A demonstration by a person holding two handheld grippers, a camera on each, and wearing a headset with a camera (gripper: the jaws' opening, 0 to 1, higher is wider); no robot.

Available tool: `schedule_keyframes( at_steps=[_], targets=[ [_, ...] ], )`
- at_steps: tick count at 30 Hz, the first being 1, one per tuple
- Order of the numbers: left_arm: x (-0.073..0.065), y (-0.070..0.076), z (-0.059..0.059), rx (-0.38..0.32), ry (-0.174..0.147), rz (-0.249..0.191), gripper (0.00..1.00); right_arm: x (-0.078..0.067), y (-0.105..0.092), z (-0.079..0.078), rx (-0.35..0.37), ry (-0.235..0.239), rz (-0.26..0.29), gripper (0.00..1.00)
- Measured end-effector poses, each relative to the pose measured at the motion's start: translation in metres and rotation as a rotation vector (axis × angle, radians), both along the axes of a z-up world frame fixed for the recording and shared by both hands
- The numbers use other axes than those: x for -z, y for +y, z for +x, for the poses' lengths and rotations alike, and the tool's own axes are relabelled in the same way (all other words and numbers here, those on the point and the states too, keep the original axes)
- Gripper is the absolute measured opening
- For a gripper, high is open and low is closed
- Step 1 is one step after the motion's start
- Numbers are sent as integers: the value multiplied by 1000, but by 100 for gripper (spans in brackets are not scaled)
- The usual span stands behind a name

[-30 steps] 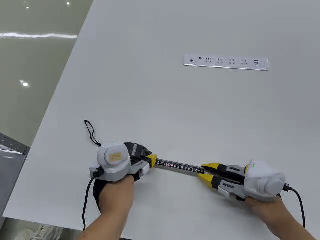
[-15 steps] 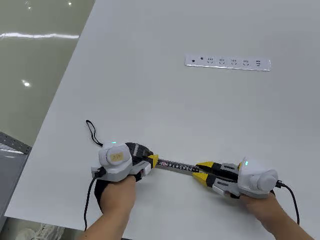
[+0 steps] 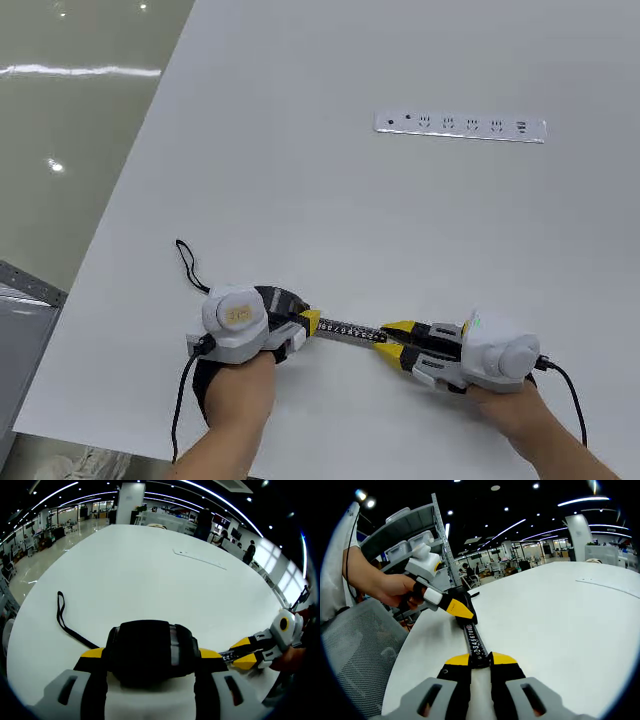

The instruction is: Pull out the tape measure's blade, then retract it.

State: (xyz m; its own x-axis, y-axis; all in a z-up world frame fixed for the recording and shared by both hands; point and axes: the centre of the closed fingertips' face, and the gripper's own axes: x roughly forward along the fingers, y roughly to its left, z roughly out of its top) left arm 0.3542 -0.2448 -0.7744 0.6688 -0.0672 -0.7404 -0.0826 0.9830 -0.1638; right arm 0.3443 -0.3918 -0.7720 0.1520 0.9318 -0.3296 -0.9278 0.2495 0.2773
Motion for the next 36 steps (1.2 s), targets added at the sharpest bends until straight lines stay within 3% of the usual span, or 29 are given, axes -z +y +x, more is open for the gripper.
schedule_keyframes(
  at_steps=[36],
  targets=[
    [0,0,0,-2,2,-2,68,-1,37,0,-31,-10,-1,13]
  ],
)
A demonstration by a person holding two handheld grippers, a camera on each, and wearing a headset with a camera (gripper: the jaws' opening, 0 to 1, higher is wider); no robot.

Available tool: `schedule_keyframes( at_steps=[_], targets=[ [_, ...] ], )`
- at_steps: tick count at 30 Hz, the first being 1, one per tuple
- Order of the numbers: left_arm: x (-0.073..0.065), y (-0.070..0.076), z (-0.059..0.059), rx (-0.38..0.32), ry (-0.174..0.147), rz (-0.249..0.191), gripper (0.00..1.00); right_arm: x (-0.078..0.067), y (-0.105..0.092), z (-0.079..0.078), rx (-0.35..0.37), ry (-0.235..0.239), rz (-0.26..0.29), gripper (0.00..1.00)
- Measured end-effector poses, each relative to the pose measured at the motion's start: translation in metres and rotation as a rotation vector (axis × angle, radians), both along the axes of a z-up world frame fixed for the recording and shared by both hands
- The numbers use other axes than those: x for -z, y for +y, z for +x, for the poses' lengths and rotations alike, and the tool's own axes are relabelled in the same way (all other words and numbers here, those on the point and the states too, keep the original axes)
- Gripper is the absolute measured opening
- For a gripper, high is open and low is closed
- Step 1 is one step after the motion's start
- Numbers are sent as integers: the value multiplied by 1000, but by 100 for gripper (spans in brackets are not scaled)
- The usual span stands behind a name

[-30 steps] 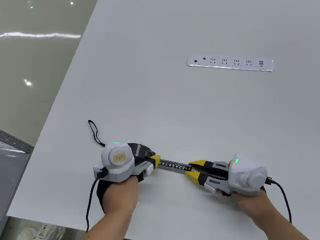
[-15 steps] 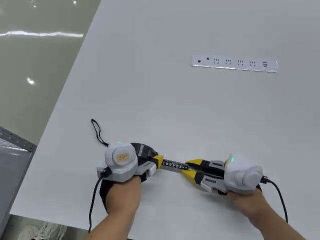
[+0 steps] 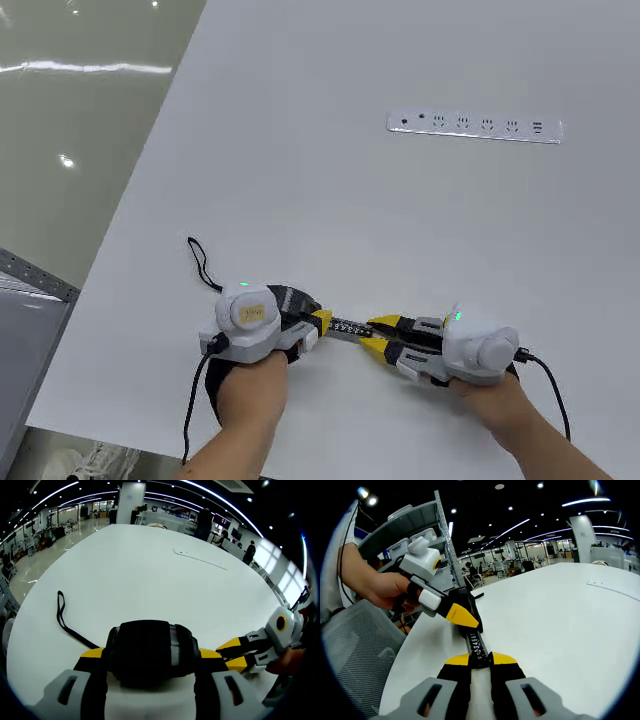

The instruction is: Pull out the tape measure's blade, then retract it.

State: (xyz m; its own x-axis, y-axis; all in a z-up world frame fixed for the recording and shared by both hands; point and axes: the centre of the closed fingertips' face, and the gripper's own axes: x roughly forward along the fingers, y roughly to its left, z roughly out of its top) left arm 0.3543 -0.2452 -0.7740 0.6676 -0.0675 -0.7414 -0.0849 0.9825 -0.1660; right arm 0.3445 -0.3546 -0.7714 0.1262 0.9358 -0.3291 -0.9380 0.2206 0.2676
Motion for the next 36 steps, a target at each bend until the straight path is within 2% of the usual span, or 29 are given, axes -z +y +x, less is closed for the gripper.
schedule_keyframes(
  at_steps=[36],
  targets=[
    [0,0,0,-8,-4,-19,68,2,35,2,-26,-19,-4,12]
  ],
)
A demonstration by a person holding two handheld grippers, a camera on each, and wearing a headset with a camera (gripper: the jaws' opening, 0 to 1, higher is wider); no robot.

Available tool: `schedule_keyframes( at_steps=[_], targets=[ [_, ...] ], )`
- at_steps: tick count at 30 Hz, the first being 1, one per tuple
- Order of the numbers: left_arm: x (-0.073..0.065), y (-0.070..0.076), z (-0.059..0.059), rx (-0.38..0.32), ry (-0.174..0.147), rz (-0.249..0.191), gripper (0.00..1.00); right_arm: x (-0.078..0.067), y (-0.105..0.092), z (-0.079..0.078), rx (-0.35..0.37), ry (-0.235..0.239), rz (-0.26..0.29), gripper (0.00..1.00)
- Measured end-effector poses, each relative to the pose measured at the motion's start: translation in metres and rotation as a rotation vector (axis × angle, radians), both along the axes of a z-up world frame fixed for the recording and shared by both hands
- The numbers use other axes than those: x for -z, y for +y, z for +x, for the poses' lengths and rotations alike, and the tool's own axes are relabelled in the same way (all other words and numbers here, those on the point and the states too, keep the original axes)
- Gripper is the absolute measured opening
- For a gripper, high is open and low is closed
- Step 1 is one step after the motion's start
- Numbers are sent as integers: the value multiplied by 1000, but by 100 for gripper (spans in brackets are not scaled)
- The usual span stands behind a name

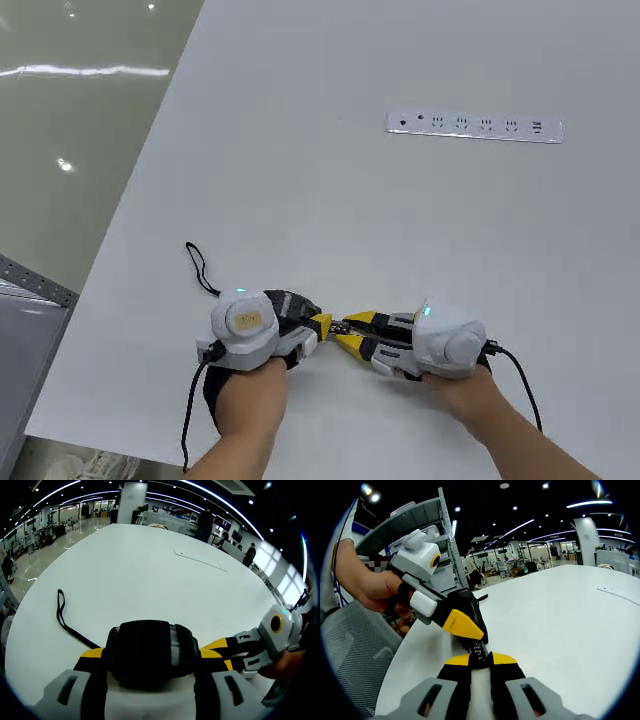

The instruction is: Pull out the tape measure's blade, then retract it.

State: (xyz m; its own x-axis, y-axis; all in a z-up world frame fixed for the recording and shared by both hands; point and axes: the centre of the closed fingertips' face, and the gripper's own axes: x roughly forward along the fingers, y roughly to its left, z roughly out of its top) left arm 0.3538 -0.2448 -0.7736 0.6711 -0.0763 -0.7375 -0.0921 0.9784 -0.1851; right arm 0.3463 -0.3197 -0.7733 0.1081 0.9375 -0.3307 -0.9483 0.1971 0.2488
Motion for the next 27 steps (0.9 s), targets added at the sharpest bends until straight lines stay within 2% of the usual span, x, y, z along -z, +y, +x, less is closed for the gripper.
schedule_keyframes(
  at_steps=[27],
  targets=[
    [-2,0,1,-10,-3,-36,68,0,24,0,-31,-16,-3,12]
  ],
)
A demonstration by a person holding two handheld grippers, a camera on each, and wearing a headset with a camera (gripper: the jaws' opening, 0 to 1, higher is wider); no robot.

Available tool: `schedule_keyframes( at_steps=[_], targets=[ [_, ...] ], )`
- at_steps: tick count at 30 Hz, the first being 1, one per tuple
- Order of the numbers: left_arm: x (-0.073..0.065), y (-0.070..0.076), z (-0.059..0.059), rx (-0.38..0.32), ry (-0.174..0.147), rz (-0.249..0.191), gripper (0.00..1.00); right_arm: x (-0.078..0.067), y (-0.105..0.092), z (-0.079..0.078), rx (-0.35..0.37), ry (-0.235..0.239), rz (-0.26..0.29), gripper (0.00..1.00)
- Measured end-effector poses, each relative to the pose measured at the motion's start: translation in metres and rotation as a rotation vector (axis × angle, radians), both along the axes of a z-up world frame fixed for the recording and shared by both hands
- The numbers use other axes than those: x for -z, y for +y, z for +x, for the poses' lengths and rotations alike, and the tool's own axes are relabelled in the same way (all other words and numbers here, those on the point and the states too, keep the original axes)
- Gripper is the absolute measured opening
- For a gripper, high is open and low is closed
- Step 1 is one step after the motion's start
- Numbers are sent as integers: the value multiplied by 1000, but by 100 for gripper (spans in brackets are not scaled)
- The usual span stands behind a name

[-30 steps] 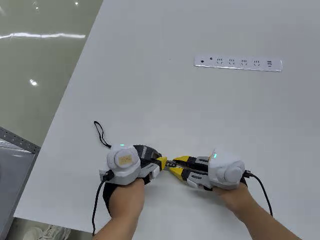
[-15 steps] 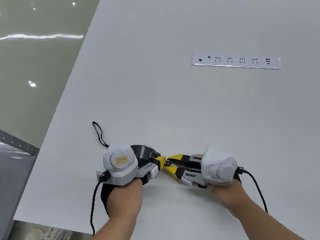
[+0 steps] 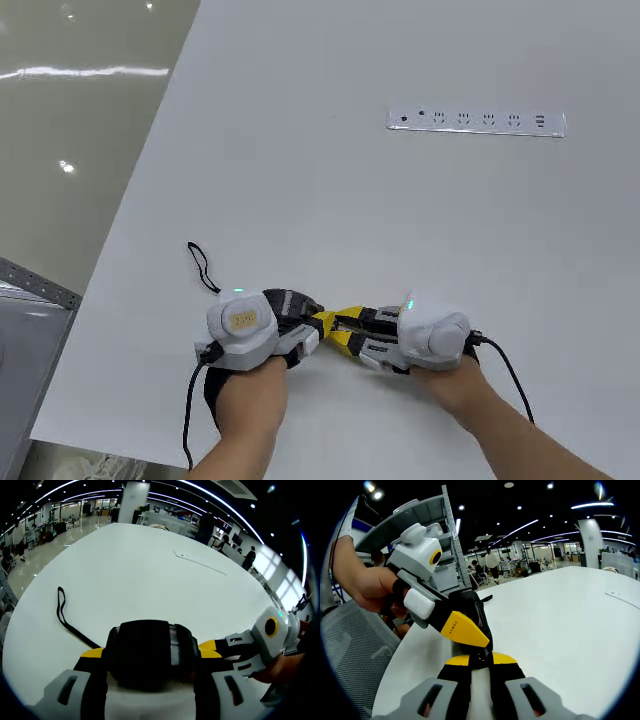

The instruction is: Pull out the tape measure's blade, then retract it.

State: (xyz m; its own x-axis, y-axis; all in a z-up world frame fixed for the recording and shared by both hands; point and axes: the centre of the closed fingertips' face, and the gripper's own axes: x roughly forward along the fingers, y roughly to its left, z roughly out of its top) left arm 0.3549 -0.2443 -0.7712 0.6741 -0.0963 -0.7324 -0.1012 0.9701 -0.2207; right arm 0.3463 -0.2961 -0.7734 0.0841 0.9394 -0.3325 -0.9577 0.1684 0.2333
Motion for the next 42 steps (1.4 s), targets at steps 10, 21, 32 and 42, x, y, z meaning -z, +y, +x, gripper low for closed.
schedule_keyframes(
  at_steps=[10,21,32,42],
  targets=[
    [0,0,0,0,-3,-3,68,1,3,-1,-9,0,0,12],
    [1,1,0,6,0,-1,68,1,3,-1,-8,-13,-2,13],
    [1,0,0,21,3,6,69,3,2,-1,-6,-13,-10,14],
    [-1,0,2,83,-12,39,70,4,0,1,0,-13,-19,19]
  ],
)
